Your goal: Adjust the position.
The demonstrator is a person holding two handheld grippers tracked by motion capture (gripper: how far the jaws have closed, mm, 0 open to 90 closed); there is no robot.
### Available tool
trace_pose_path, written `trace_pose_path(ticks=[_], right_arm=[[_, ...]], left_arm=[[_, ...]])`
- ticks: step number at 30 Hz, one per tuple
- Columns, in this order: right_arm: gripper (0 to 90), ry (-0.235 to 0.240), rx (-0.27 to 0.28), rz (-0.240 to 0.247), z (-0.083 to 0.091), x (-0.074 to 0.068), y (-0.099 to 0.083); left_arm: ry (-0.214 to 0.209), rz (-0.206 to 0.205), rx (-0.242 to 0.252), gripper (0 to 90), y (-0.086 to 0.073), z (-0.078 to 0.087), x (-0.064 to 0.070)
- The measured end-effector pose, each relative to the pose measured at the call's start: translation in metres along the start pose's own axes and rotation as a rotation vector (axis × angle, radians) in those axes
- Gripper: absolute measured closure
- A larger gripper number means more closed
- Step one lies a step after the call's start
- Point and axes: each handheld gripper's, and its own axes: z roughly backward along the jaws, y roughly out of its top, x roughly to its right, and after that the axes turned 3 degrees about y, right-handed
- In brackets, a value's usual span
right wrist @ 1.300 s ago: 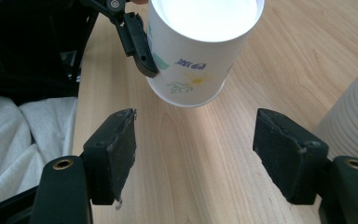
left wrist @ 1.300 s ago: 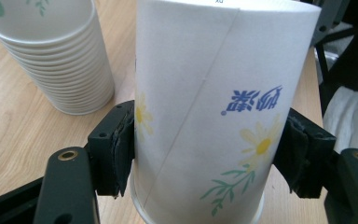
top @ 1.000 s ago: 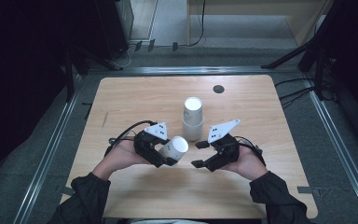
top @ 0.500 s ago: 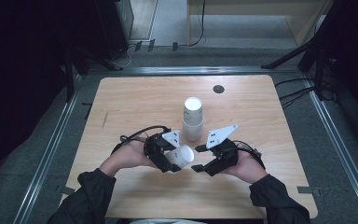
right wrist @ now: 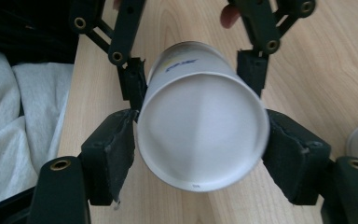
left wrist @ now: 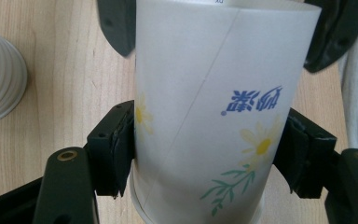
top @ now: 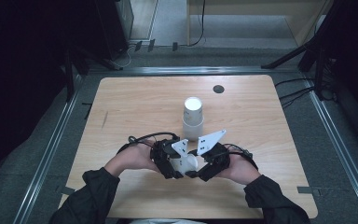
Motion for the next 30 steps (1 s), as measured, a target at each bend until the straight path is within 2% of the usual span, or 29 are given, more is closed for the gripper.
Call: trace_pose_path(ticks=[5,9,11,12,13,14,15,17,22,25,27,29,30], right_arm=[[34.4,-0.008,-0.008,0.023,-0.002,-0.001,0.000],[35.7,-0.011,-0.007,0.015,0.001,-0.001,0.001],[35.8,-0.016,-0.004,0.018,0.003,0.000,0.002],[35.8,-0.020,-0.001,0.013,0.004,0.000,0.003],[35.8,-0.020,-0.001,0.013,0.004,0.000,0.003],[35.8,-0.021,0.015,0.001,0.009,0.002,0.003],[35.9,-0.021,0.020,-0.006,0.011,0.002,0.003],[35.8,-0.025,0.031,-0.014,0.015,0.004,0.002],[35.7,-0.028,0.049,-0.018,0.023,0.006,0.003],[35.7,-0.019,0.058,-0.029,0.028,0.009,0.004],[35.6,-0.008,0.069,-0.034,0.031,0.011,0.004],[35.6,-0.005,0.077,-0.040,0.032,0.011,0.005],[35.6,0.006,0.089,-0.046,0.036,0.012,0.006]], left_arm=[[-0.011,-0.001,0.019,28.8,0.000,-0.001,0.001],[-0.013,-0.001,0.027,28.9,-0.001,0.001,0.000],[-0.007,0.019,0.044,26.9,-0.002,0.003,-0.002],[0.000,0.036,0.046,24.1,-0.002,0.003,-0.004],[0.000,0.036,0.046,18.5,-0.002,0.003,-0.004],[0.013,0.066,0.068,14.1,-0.003,0.004,-0.005],[0.013,0.066,0.068,12.2,-0.003,0.004,-0.005],[0.036,0.096,0.091,8.7,-0.004,0.007,-0.008],[0.065,0.133,0.178,8.2,-0.009,0.019,-0.008],[0.078,0.139,0.199,8.2,-0.011,0.023,-0.007],[0.097,0.162,0.234,8.2,-0.016,0.028,-0.005],[0.103,0.169,0.244,7.3,-0.017,0.029,-0.005],[0.101,0.197,0.255,4.8,-0.020,0.031,-0.005]])
